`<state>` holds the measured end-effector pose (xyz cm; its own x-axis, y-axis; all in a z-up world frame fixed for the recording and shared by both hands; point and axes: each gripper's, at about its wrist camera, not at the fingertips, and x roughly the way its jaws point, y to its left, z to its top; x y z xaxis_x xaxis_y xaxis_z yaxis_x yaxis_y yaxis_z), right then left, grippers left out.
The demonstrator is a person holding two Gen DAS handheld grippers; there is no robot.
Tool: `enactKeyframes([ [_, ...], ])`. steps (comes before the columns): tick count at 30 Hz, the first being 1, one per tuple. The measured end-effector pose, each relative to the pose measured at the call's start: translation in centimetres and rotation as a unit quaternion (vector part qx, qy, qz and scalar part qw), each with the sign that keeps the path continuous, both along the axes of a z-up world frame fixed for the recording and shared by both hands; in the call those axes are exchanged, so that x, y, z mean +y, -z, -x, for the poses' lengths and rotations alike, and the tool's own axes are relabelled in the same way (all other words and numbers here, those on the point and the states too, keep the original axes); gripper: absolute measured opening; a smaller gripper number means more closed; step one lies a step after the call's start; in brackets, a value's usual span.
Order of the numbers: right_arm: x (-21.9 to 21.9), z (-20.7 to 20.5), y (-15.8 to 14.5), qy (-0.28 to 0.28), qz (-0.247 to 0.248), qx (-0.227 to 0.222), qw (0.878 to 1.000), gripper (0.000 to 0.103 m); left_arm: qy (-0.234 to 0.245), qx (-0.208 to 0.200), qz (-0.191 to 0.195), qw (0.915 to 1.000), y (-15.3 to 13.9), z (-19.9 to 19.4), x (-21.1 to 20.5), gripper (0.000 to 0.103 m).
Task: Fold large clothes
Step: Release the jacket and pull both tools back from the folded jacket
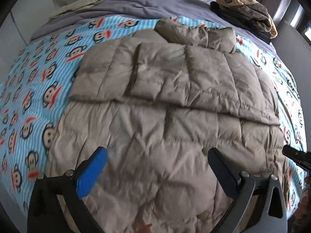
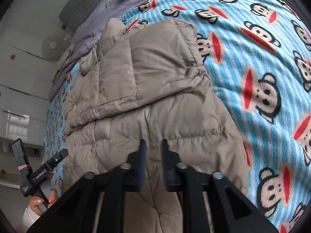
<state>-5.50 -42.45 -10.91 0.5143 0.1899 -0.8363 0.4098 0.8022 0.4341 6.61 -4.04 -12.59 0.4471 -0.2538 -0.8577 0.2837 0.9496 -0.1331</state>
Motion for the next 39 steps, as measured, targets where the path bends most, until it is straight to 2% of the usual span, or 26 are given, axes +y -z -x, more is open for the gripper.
enactKeyframes([
  [1, 0.3, 0.3, -0.1, -0.001, -0.002, -0.002, 1.000, 0.066, 0.000, 0.004, -0.001, 1.0000, 0.1, 0.5, 0.2, 0.103],
  [2, 0.5, 0.6, -0.2, -0.002, -0.003, -0.006, 1.000, 0.075, 0.000, 0.006, -0.002, 1.0000, 0.2, 1.0, 0.3, 0.103],
  [3, 0.8, 1.0, -0.3, -0.003, -0.003, -0.012, 1.000, 0.080, 0.001, 0.009, -0.004, 0.9999, 0.3, 1.5, 0.5, 0.103],
  [8, 2.3, 2.5, -0.4, 0.004, 0.002, -0.017, 1.000, 0.082, 0.009, 0.013, -0.008, 0.9998, 1.1, 3.1, 1.5, 0.103],
  [11, 3.7, 3.8, -0.3, 0.012, 0.013, -0.017, 1.000, 0.093, 0.010, 0.015, -0.008, 0.9998, 1.4, 4.1, 2.5, 0.103],
  [12, 4.3, 4.4, -0.2, 0.016, 0.016, -0.018, 1.000, 0.103, 0.011, 0.014, -0.009, 0.9998, 1.3, 4.3, 2.9, 0.103],
  [16, 6.5, 6.0, 0.1, 0.017, 0.029, -0.011, 0.999, 0.103, 0.017, 0.019, -0.009, 0.9996, 1.4, 6.3, 5.6, 0.103],
  [23, 9.3, 9.0, -0.2, 0.037, -0.035, 0.010, 0.999, 0.103, 0.019, 0.035, -0.039, 0.9984, 1.1, 9.8, 10.1, 0.103],
  [34, 13.4, 12.9, -2.2, 0.063, -0.048, 0.023, 0.997, 0.103, 0.010, 0.095, -0.003, 0.9954, 2.0, 14.8, 16.3, 0.103],
  [39, 14.7, 14.3, -2.6, 0.071, -0.051, 0.029, 0.996, 0.103, 0.016, 0.095, 0.003, 0.9953, 1.7, 15.9, 17.0, 0.103],
])
